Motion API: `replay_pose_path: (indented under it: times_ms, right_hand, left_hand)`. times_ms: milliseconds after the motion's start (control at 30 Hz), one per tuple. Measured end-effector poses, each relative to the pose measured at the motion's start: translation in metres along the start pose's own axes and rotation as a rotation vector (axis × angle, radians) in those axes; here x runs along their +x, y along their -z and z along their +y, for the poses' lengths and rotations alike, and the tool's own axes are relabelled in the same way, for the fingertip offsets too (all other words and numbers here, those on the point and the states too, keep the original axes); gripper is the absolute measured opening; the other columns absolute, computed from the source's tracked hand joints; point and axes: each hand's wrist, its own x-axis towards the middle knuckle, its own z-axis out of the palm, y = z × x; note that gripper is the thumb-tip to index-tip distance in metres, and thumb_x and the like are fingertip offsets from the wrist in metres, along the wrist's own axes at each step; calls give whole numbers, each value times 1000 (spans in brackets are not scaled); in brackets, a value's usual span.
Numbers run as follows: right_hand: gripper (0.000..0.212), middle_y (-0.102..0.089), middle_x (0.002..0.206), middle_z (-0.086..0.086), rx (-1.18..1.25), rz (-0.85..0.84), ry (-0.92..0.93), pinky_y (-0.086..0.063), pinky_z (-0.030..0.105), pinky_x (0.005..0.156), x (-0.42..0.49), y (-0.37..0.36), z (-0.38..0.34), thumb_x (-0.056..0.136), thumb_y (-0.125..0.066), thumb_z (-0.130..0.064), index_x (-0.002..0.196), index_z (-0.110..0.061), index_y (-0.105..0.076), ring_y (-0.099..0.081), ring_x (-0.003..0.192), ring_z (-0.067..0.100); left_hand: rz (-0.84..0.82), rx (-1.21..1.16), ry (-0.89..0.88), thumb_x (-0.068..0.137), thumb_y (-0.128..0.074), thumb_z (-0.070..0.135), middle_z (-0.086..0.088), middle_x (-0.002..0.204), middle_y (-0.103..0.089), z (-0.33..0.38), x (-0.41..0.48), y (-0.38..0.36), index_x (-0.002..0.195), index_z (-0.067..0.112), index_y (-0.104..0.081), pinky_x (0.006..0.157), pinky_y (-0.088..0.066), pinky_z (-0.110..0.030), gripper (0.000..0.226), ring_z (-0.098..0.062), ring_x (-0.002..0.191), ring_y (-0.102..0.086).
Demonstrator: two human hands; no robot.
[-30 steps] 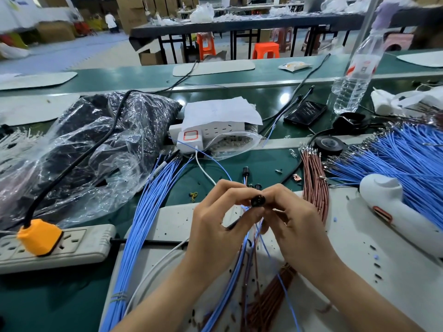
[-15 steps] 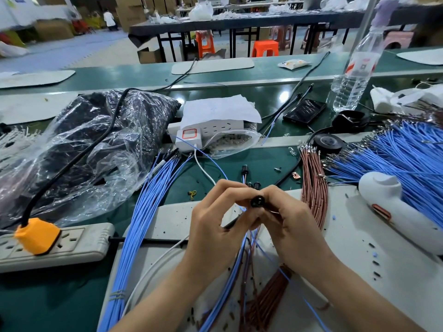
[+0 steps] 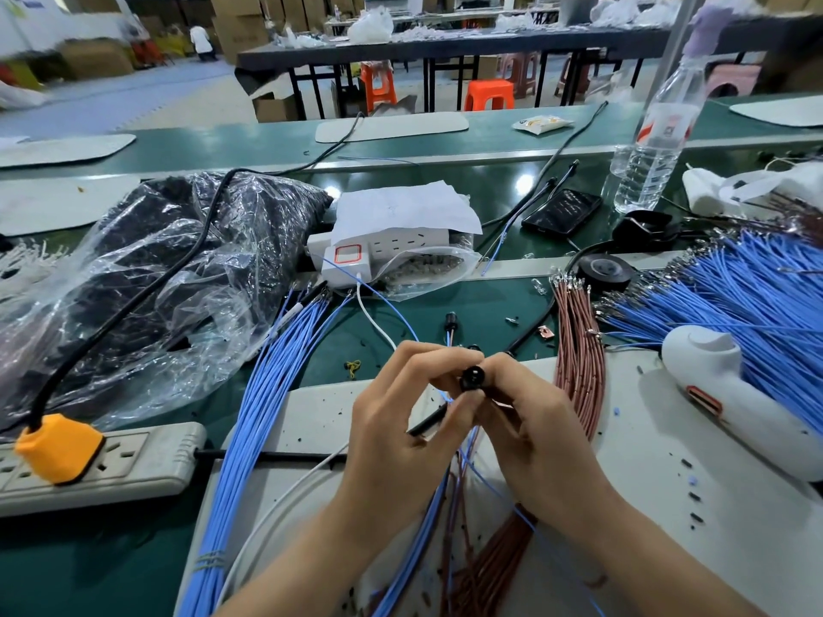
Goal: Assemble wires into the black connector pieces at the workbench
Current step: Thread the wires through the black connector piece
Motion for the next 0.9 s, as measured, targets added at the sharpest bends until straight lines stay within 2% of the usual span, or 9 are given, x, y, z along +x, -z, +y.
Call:
replay_pose_path:
  times_ms: [100,200,333,467,533,633,767,833,900]
  right_hand:
    - [11,-63,84,8,23,19,-10,-45,6,68,0,-2,-1,92,-53,2,96,-1,-62,-62,76,-2]
    - [15,-62,83,7,49,28,-18,-45,6,68,0,-3,-2,91,-54,7,96,-5,-62,-63,76,-1]
    - [19,-62,83,6,43,27,5,-45,6,68,0,-3,-3,90,-53,8,95,-8,-62,-62,75,0]
    - [23,-58,79,-1,30,32,47,-42,5,67,2,-3,-4,88,-50,8,92,-14,-57,-58,73,-3]
    - [22,-57,79,-3,3,29,58,-42,4,67,1,-4,-3,88,-49,8,91,-13,-55,-56,73,-6]
    - [12,-61,81,8,-27,28,23,-47,12,68,-1,-7,1,89,-49,5,91,1,-60,-61,75,7]
    - [11,-62,80,11,-35,33,5,-49,20,65,-1,-9,2,88,-50,0,90,4,-60,-61,73,14]
    - [10,-62,80,12,-26,24,2,-50,32,64,-1,-8,1,87,-51,1,89,5,-60,-62,74,21]
    - [11,-62,83,12,8,13,2,-50,39,65,-2,-8,1,84,-52,3,91,4,-61,-63,76,26]
  left_hand:
    - [28,-35,43,86,-63,16,5,97,-65,1,-2,-2,103,33,-54,74,-53,-41,25,-21,84,-63]
    - [33,-27,23,87,-62,15,1,95,-66,1,-2,-2,100,33,-50,76,-53,-39,25,-23,85,-64]
    - [20,12,-26,87,-60,13,3,95,-64,1,0,-1,101,33,-51,76,-52,-32,26,-18,85,-63]
    - [8,18,-104,87,-61,7,-4,96,-66,0,0,-1,99,20,-57,75,-53,-37,18,-22,90,-65]
    - [21,1,-122,87,-62,8,-5,97,-66,0,-1,-1,99,20,-57,73,-53,-40,18,-24,90,-65]
    - [61,-68,-56,85,-67,11,-3,98,-68,2,-3,-1,103,30,-50,73,-54,-46,31,-27,87,-67]
    - [71,-75,-34,81,-70,8,0,99,-68,4,-6,-2,106,30,-46,72,-55,-47,41,-26,85,-67]
    - [62,-66,-20,82,-69,9,0,98,-67,5,-5,-2,107,30,-46,74,-55,-42,40,-23,85,-67]
    - [48,-32,-14,83,-68,11,1,97,-67,7,-4,-1,107,32,-47,77,-52,-31,38,-17,86,-66]
